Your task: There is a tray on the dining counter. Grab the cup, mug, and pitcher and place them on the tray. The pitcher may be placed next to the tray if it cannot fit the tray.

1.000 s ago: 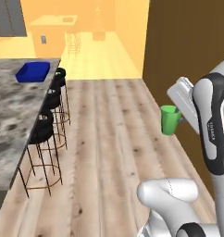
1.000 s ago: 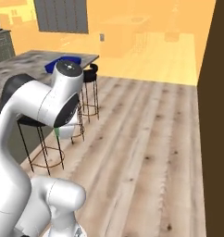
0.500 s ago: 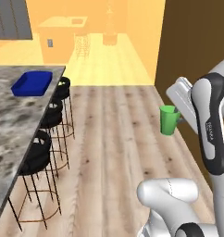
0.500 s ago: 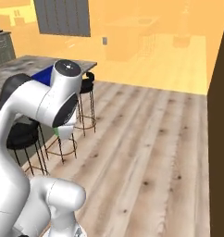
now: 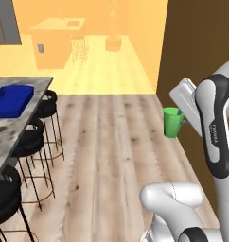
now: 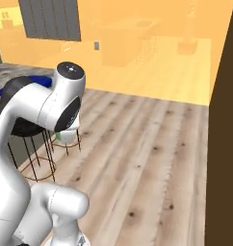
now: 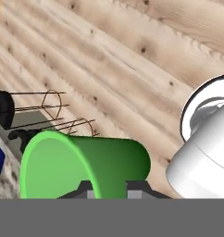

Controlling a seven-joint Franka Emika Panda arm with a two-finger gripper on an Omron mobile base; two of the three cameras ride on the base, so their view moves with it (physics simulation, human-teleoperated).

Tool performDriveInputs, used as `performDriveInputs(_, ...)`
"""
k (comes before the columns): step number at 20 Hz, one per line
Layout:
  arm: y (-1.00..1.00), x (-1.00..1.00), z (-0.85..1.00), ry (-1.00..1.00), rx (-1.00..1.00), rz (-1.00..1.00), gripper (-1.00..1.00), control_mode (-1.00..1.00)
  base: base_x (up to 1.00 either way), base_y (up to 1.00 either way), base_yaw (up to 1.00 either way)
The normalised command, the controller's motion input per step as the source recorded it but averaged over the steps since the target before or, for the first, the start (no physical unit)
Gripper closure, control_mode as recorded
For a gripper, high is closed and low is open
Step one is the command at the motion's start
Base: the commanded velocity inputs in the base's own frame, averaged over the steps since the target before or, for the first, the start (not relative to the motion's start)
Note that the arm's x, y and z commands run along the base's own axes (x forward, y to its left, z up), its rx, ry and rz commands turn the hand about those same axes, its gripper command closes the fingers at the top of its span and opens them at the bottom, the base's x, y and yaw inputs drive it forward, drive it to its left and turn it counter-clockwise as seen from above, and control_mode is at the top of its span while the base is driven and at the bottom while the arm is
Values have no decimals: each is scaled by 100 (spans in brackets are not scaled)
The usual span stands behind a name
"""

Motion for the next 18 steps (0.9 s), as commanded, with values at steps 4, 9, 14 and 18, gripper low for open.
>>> performDriveInputs(4,0,0,0,0,0,0,100,100,89,-48,0)
performDriveInputs(9,0,0,0,0,0,0,100,100,96,-43,2)
performDriveInputs(14,0,0,0,0,0,0,100,100,76,-41,25)
performDriveInputs(18,0,0,0,0,0,0,100,100,73,-35,57)
